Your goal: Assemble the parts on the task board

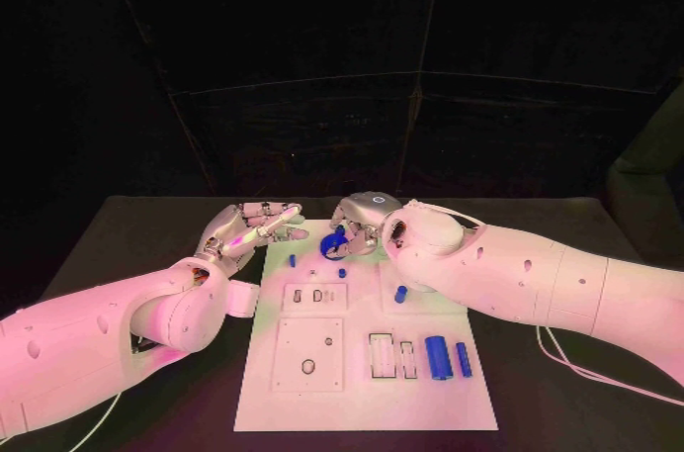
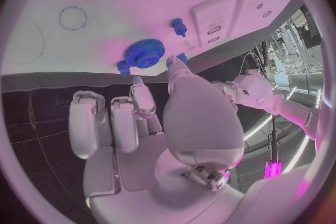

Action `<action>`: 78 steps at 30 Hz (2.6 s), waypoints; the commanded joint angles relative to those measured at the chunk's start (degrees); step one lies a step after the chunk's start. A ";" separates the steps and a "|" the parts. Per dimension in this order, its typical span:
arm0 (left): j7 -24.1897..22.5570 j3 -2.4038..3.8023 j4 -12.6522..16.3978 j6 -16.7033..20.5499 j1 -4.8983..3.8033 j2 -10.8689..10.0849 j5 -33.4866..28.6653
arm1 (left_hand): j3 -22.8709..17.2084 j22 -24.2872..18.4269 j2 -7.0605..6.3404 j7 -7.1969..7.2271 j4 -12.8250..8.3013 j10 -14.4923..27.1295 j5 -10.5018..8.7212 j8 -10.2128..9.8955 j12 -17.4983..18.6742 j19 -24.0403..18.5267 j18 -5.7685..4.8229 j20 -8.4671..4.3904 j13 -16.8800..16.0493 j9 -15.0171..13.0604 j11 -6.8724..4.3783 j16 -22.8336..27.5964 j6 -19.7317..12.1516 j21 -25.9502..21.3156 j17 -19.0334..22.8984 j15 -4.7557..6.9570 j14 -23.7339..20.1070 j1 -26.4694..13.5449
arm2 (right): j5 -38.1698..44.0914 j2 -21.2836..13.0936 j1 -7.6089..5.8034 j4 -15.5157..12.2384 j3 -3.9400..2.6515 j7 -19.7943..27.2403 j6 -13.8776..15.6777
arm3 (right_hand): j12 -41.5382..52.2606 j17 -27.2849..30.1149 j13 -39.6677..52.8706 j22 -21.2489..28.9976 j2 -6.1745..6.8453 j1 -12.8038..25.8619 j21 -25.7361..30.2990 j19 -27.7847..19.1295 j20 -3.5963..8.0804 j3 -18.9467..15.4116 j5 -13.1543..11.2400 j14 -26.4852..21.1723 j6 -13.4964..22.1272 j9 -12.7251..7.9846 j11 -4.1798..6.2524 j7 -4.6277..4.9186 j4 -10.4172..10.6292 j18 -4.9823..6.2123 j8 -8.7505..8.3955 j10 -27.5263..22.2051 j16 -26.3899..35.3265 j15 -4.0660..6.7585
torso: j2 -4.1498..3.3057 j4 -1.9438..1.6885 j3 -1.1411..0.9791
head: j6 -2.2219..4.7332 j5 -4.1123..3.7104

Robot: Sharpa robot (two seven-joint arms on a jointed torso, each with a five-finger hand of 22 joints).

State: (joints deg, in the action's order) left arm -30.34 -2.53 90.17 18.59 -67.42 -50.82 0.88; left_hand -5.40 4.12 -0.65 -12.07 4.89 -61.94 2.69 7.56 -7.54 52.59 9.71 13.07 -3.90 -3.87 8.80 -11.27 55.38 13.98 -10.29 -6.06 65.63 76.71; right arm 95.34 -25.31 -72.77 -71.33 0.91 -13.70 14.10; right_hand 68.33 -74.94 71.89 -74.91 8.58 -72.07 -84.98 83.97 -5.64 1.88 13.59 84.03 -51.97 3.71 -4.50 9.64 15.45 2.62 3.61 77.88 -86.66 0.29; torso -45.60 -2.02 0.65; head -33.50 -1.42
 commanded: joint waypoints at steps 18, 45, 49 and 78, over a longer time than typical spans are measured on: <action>-0.40 0.05 -0.02 -0.41 -0.12 -0.48 0.27 | 0.00 -0.08 0.49 0.12 -0.50 -0.38 0.15 -0.45 0.37 0.36 0.94 -0.12 0.08 0.03 -0.04 0.29 0.36 -0.26 -0.10 -0.08 0.53 -0.04 | -9.99 -6.54 0.07 -5.27 0.00 9.86 15.23 | 5.52 -7.26 4.48 -5.45 -4.13 -0.88 -0.78 1.62 -0.02 -1.79 4.65 4.40 -1.74 0.14 0.47 -0.56 -1.01 -0.56 0.21 2.72 -0.57 0.09 | 0.15 0.67 -0.28 | 0.54 -0.14; -0.33 0.03 -1.67 -1.13 -0.08 0.74 0.26 | -0.23 -0.15 0.76 0.30 -0.92 -0.73 0.15 -0.54 0.56 0.54 0.95 -0.17 0.06 0.01 -0.18 0.51 0.63 -0.40 -0.22 0.00 0.71 0.28 | -31.91 -25.38 0.86 -2.70 0.03 24.77 3.50 | 4.97 -7.43 4.22 -5.68 -2.95 -9.23 -0.84 1.59 0.06 -1.65 2.18 4.38 -1.87 0.08 0.59 -0.60 -7.44 -0.60 0.10 2.15 -0.53 0.17 | 0.35 1.18 -0.64 | 0.92 -1.77; -0.33 0.02 -1.89 -1.19 -0.07 0.84 0.26 | -0.23 -0.15 0.76 0.30 -0.92 -0.73 0.15 -0.54 0.56 0.54 0.95 -0.17 0.06 0.01 -0.18 0.51 0.63 -0.40 -0.22 0.00 0.71 0.28 | -31.51 -25.07 1.80 -2.12 0.04 24.88 2.77 | 4.91 -7.41 4.18 -5.64 -2.98 -9.40 -0.82 1.56 0.05 -1.64 2.19 4.37 -1.83 0.09 0.58 -0.58 -7.60 -0.59 0.11 2.10 -0.52 0.16 | 0.37 1.26 -0.57 | 0.75 -1.70; -0.26 0.00 -2.70 -1.27 0.01 1.11 0.26 | -0.35 -0.17 0.86 0.30 -1.12 -0.81 0.15 -0.62 0.67 0.61 0.95 -0.20 0.07 0.01 -0.21 0.62 0.69 -0.46 -0.27 0.03 0.77 0.45 | -29.36 -23.55 3.86 0.05 0.03 24.74 0.84 | 5.34 -7.60 4.57 -5.82 -4.76 -11.04 -0.90 1.61 0.11 -0.47 1.65 4.41 -3.17 0.30 0.75 -0.74 -9.30 -0.62 0.69 2.37 -0.55 0.27 | 0.42 1.20 -0.43 | 0.23 -1.75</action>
State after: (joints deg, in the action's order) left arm -30.28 -2.57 87.44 18.02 -67.36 -49.74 0.91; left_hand -5.89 4.04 -0.16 -11.85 4.09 -62.56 2.69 7.33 -7.05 52.77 9.70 12.89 -3.90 -3.87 8.58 -11.05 55.59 13.77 -10.51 -6.06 66.04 77.21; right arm 65.02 -48.95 -68.86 -71.31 0.96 10.80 15.61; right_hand 73.38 -74.90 74.97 -74.90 4.05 -82.79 -85.59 83.96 -5.63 1.38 15.40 84.04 -54.83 3.95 -3.78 9.00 6.46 2.64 3.97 80.24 -87.07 0.30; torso -45.19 -0.81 0.19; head -33.24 -3.24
